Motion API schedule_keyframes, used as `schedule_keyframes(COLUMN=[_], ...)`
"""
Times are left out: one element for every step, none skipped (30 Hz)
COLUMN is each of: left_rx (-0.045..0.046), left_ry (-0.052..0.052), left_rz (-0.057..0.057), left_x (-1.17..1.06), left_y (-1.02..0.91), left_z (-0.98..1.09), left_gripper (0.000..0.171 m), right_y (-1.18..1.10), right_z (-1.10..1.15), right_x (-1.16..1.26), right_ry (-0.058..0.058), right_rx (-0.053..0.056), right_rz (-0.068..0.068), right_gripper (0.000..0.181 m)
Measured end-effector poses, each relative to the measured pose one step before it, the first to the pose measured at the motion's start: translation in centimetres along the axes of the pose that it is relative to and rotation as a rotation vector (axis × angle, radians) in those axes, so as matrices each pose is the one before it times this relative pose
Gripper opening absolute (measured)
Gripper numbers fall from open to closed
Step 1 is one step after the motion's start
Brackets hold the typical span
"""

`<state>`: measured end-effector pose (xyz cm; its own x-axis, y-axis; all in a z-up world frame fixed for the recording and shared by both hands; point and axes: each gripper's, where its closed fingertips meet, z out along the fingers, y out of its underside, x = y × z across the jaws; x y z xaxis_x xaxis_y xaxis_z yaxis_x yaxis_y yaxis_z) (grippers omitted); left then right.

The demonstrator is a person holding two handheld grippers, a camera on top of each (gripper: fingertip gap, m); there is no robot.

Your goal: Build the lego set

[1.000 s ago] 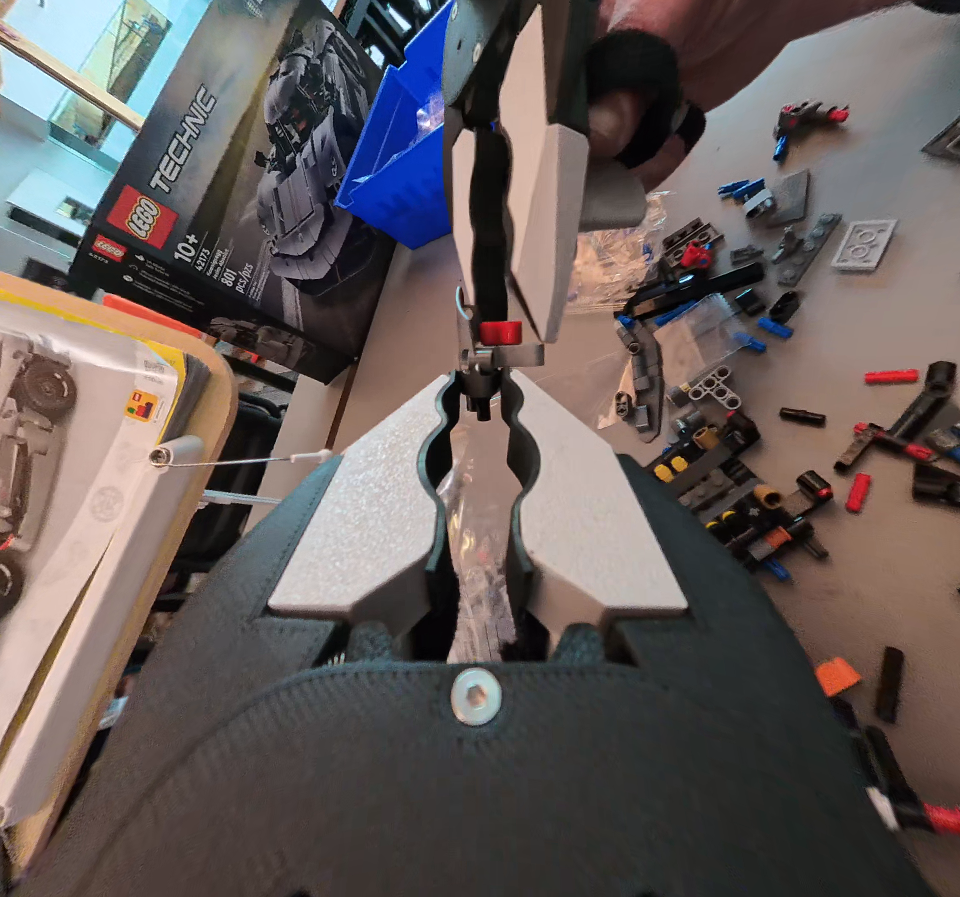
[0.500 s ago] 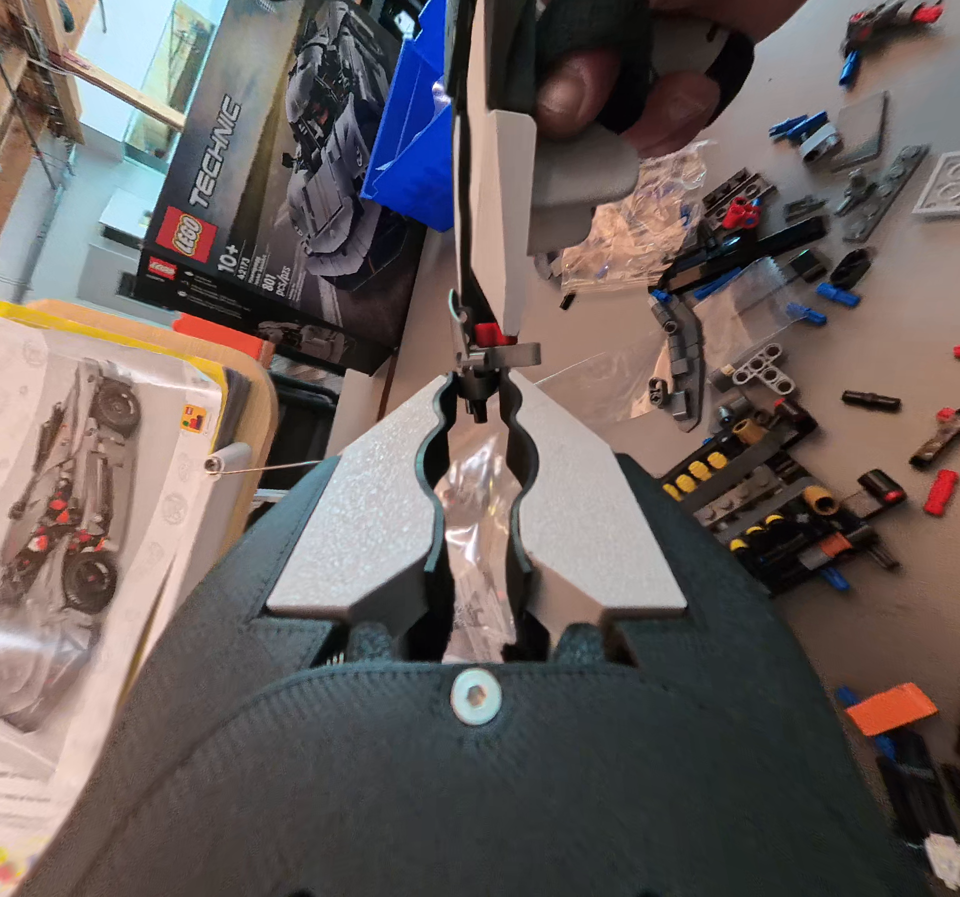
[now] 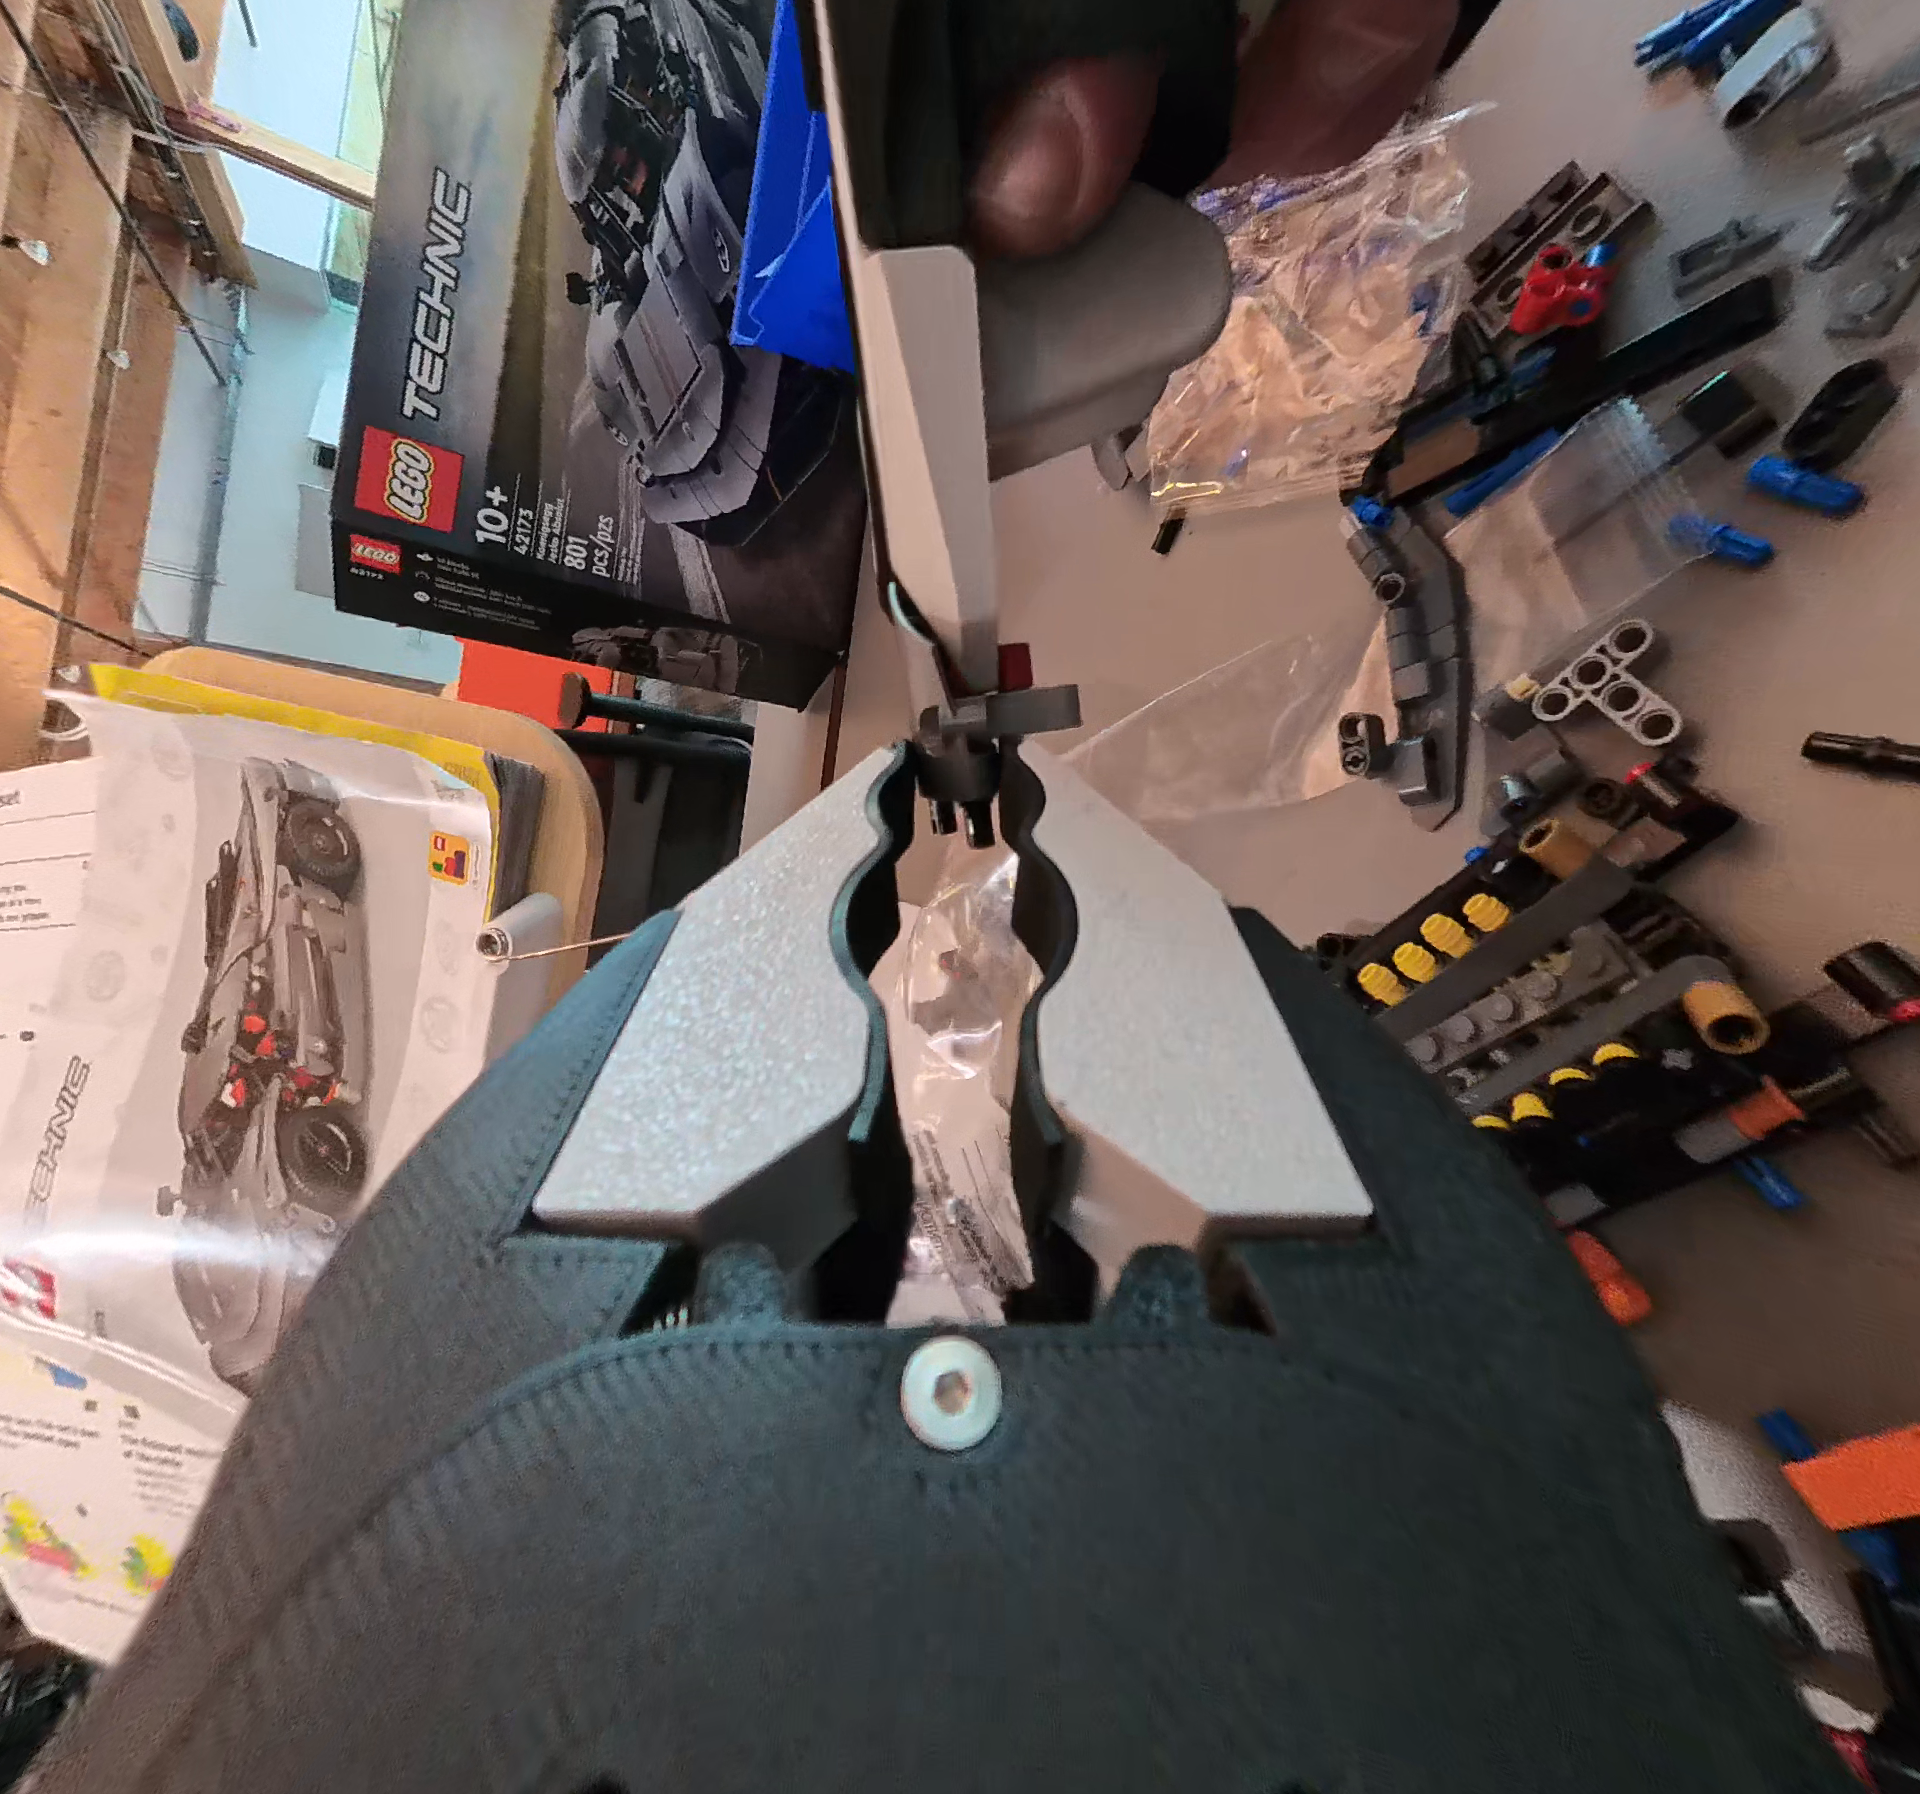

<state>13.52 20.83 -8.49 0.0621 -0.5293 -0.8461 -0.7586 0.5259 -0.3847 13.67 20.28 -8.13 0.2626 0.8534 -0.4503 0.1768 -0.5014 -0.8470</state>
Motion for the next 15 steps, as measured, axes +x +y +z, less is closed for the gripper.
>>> schedule_keyframes(left_rx=[-0.00112, 0.00266, 0.00040, -0.00157, 0.00280, 0.00767, 0.00765, 0.00686, 0.00672, 0.00642, 0.00588, 0.01418, 0.01263, 0.00002, 0.00745], left_ry=[0.0009, -0.0030, -0.0035, -0.0016, -0.0013, -0.0012, 0.0002, -0.0005, 0.0042, 0.0022, 0.0056, 0.0052, -0.0009, 0.0057, 0.0048], left_rz=[-0.0097, -0.0024, 0.0044, 0.0063, -0.0044, -0.0064, 0.0010, -0.0023, -0.0071, 0.0005, -0.0016, -0.0120, -0.0077, -0.0038, -0.0080], left_x=[-0.117, -0.114, -0.052, -0.015, -0.056, -0.059, -0.030, -0.031, 0.025, -0.004, -0.025, -0.077, -0.097, 0.058, 0.043], left_y=[-0.021, -0.063, -0.070, -0.055, -0.084, -0.099, -0.118, -0.139, -0.127, -0.107, -0.096, -0.213, -0.197, -0.054, -0.097], left_z=[-0.031, -0.048, -0.045, -0.075, -0.103, -0.112, -0.154, -0.177, -0.115, -0.089, -0.152, -0.213, -0.191, -0.076, -0.059], left_gripper=[0.013, 0.013, 0.013, 0.013, 0.013, 0.013, 0.013, 0.013, 0.013, 0.013, 0.013, 0.013, 0.013, 0.013, 0.013], right_y=[-0.089, -0.094, -0.087, -0.029, -0.006, -0.034, -0.055, -0.037, -0.023, 0.006, 0.004, -0.035, -0.110, -0.083, 0.038], right_z=[-0.044, -0.053, -0.060, -0.071, -0.041, -0.058, -0.070, -0.064, -0.058, -0.075, -0.064, -0.047, -0.084, -0.068, -0.016], right_x=[-0.014, -0.050, -0.062, -0.076, -0.099, -0.127, -0.160, -0.194, -0.201, -0.168, -0.148, -0.197, -0.270, -0.211, -0.104], right_ry=[0.0056, 0.0043, -0.0017, -0.0039, -0.0025, -0.0023, -0.0041, -0.0090, -0.0119, -0.0087, -0.0052, -0.0067, -0.0135, -0.0148, -0.0089], right_rx=[0.0029, 0.0019, 0.0027, 0.0004, -0.0015, -0.0012, -0.0008, -0.0010, 0.0008, -0.0020, -0.0028, -0.0008, 0.0043, 0.0043, -0.0027], right_rz=[-0.0093, -0.0115, -0.0032, -0.0002, -0.0036, -0.0072, -0.0070, -0.0044, 0.0005, -0.0018, -0.0055, -0.0055, -0.0015, 0.0019, 0.0003], right_gripper=[0.003, 0.004, 0.004, 0.003, 0.003, 0.003, 0.003, 0.003, 0.002, 0.002, 0.002, 0.003, 0.003, 0.003, 0.003])
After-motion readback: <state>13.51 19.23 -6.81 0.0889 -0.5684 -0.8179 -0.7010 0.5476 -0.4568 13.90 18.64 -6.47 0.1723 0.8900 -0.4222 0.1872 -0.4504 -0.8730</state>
